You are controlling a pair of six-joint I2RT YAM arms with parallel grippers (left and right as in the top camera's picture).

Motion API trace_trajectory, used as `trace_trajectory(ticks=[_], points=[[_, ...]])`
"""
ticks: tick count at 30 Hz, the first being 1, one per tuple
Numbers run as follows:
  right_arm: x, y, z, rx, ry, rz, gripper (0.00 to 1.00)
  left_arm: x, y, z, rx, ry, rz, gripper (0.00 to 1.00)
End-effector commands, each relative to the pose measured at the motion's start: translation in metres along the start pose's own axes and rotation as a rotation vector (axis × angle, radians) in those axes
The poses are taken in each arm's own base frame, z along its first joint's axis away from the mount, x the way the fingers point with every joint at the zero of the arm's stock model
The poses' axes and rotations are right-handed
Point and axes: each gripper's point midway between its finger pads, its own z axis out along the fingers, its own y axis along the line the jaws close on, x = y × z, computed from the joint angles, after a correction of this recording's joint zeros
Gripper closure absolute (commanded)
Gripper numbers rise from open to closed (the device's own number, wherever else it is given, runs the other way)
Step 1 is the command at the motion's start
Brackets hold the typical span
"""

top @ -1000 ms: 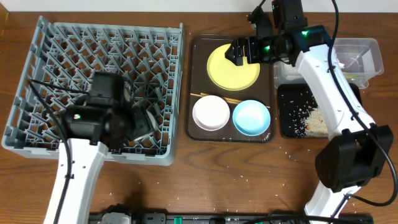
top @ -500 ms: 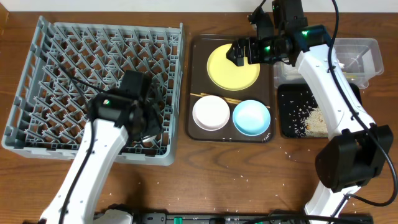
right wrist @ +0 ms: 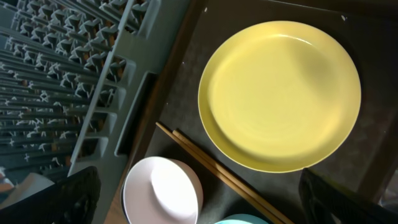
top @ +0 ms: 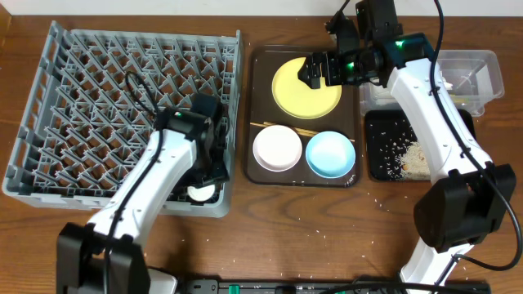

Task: Sort waste into correct bins and load items into the dishwasher
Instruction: 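Lower the white cup into the dish rack with left gripper and release, then reach left gripper to the pink bowl and grasp its rim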

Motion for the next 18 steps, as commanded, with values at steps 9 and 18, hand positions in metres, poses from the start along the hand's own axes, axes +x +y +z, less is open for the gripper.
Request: trace_trajectory(ticks=[9, 18], points=[[0.002, 0.004, -0.001, -0.001, 0.005, -0.025, 0.01, -0.011, 0.001, -0.025, 0.007, -0.06, -0.013, 0.16], [-0.001, -0.008, -0.004, 0.051, -0.006, -0.022, 0.01, -0.027, -0.051, -0.079, 0.257, -0.278, 0.127, 0.17]])
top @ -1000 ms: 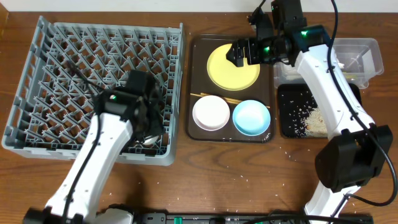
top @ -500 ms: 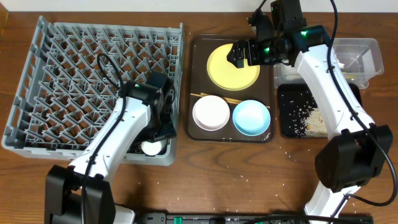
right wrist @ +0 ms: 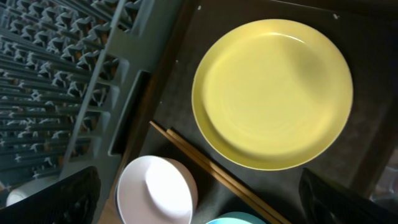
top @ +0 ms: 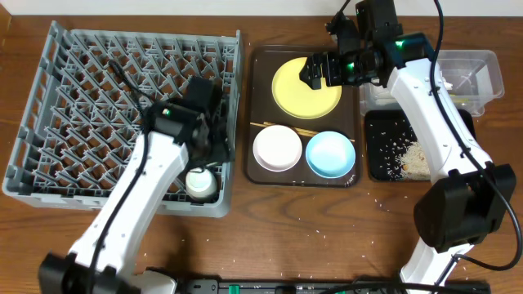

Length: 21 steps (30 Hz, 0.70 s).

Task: Sort waste into correct bins and load items into the dishwasher
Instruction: 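Reach left gripper to the pink bowl and grasp its rim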

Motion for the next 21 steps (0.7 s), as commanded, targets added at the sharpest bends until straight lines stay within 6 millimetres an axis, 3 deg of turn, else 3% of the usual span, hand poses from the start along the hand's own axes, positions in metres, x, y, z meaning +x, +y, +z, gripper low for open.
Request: trace_trajectory(ticks=[1, 7, 12, 21], points=[[-0.002, -0.005, -0.005, 0.026, -0.012, -0.004, 0.01, -0.002, -0.036, -0.016, 0.117, -0.066, 0.11, 0.17], [-0.014, -0.029, -0.034, 0.054, -0.078, 0.08, 0.01, 0.009, -0.081, 0.004, 0.157, -0.068, 0.148, 0.19], [-0.017, -0.044, -0.053, 0.075, -0.108, 0.121, 0.01, 0.013, -0.088, 0.037, 0.074, -0.037, 0.001, 0.25], [-0.004, -0.058, -0.054, 0.149, -0.064, 0.148, 0.01, 0.013, -0.112, 0.087, 0.053, -0.001, -0.101, 0.35]])
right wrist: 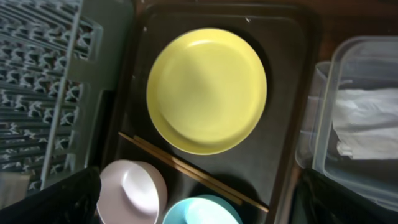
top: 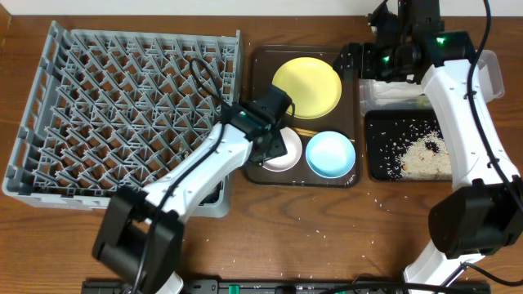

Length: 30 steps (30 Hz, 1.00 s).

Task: Sort waste into correct bins and load items into the dishwasher
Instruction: 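Reach left gripper to the pink bowl and grasp its rim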

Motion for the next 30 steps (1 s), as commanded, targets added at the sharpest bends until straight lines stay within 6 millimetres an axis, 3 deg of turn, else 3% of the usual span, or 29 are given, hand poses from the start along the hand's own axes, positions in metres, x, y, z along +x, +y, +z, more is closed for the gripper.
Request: trace_trajectory(ticks=[1, 8, 14, 19, 22, 26, 30], points=[[0.0, -0.004, -0.007, 0.044, -0.009, 0.006, 0.01, 0.004, 0.005, 0.016, -0.049, 0.013, -0.081, 0.36], [0.003, -0.007, -0.007, 0.055, 0.003, -0.004, 0.01, 0.011, 0.01, 0.049, -0.102, 0.059, -0.113, 0.38], [0.003, -0.008, -0.007, 0.062, 0.003, -0.004, 0.01, 0.011, 0.007, 0.065, -0.102, 0.068, -0.113, 0.57], [0.004, -0.008, -0.007, 0.062, 0.006, -0.003, 0.01, 0.011, 0.007, 0.066, -0.103, 0.069, -0.113, 0.76], [0.004, -0.008, -0.007, 0.062, 0.006, -0.003, 0.01, 0.011, 0.007, 0.066, -0.104, 0.069, -0.113, 0.92], [0.004, -0.008, -0.007, 0.062, 0.006, -0.003, 0.01, 0.007, 0.005, 0.057, -0.083, 0.056, -0.072, 0.92], [0.004, -0.008, -0.007, 0.062, 0.006, -0.003, 0.01, -0.002, -0.005, 0.035, -0.025, 0.015, 0.022, 0.92]])
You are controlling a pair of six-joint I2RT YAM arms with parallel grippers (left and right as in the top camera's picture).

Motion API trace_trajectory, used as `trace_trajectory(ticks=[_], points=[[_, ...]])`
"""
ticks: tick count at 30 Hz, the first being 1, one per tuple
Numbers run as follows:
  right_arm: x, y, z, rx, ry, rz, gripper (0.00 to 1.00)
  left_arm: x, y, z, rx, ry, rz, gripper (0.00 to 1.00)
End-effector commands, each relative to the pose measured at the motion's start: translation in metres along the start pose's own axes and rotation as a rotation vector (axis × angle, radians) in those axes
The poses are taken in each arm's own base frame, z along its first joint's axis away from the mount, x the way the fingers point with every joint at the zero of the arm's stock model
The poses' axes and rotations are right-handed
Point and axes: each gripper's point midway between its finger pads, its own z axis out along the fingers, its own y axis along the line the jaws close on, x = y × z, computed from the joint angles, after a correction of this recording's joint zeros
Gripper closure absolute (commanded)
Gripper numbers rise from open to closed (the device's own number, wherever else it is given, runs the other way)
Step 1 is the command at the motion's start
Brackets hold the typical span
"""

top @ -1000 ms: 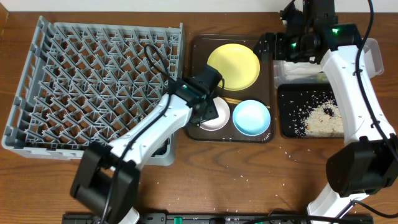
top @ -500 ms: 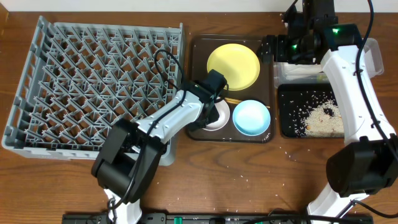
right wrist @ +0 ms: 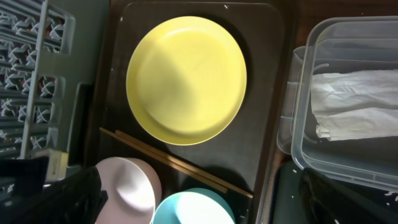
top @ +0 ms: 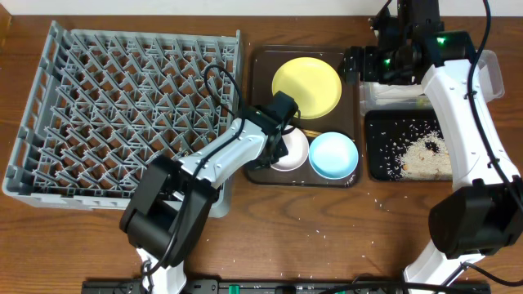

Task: Sort waste into correct bins and load items into the dishwasher
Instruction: 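Reach left gripper to the pink bowl and grasp its rim, then lift the pink bowl with left gripper and place it upright in the rack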

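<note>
On the dark tray (top: 260,82) lie a yellow plate (top: 306,88) (right wrist: 186,81), a pink bowl (top: 292,151) (right wrist: 130,190), a blue bowl (top: 333,155) (right wrist: 193,208) and wooden chopsticks (right wrist: 180,165) between plate and bowls. My left gripper (top: 276,139) sits at the pink bowl's left rim; its jaws are hidden by its own body. Above the tray's far right edge, beside the clear bin, my right gripper (top: 361,62) (right wrist: 211,211) hangs wide open and empty.
The grey dish rack (top: 122,98) fills the left side, and my left arm crosses its front right corner. A clear bin (top: 474,69) (right wrist: 348,106) holding white paper stands at the far right. In front of it is a black bin (top: 409,147) with rice. Rice grains dot the table in front.
My left gripper has shifted a little further right onto the pink bowl's rim, and both bowls sit slightly further right. The right wrist view has shifted slightly toward the bins.
My left gripper was low in the rack's front right corner at a white cup. Then it stood clear of the cup, which stayed in the rack. It then reached the pink bowl. My open right gripper went from over the yellow plate to the tray's right edge.
</note>
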Motion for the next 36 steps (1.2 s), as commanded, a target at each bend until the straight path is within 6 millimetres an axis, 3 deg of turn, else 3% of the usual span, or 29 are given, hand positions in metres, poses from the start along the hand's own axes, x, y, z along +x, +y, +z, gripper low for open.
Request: trace_trajectory(ticks=[1, 5, 9, 15, 20, 24, 29, 36], points=[[-0.002, 0.003, -0.007, 0.0, -0.016, -0.011, 0.01, -0.01, -0.009, -0.034, 0.071, -0.066, 0.118, 0.93], [-0.002, 0.003, -0.007, 0.0, -0.016, -0.011, 0.01, -0.026, -0.011, -0.073, 0.111, -0.194, 0.207, 0.93], [-0.002, 0.003, -0.007, 0.0, -0.016, -0.011, 0.01, -0.049, 0.001, -0.116, 0.072, -0.374, 0.298, 0.93], [-0.002, 0.003, -0.007, 0.0, -0.016, -0.011, 0.01, -0.078, 0.043, -0.159, -0.151, -0.592, 0.341, 0.92], [-0.002, 0.003, -0.007, -0.001, -0.018, -0.012, 0.01, -0.099, 0.096, -0.187, -0.497, -0.755, 0.306, 0.92], [-0.003, 0.003, -0.007, -0.002, -0.022, -0.012, 0.01, -0.107, 0.126, -0.212, -0.708, -0.89, 0.241, 0.93], [-0.003, 0.004, -0.007, -0.003, -0.022, -0.014, 0.01, -0.109, 0.137, -0.22, -0.833, -0.967, 0.236, 0.93], [-0.001, 0.014, -0.004, -0.012, -0.016, -0.033, 0.01, -0.11, 0.144, -0.203, -1.029, -1.012, 0.315, 0.93]])
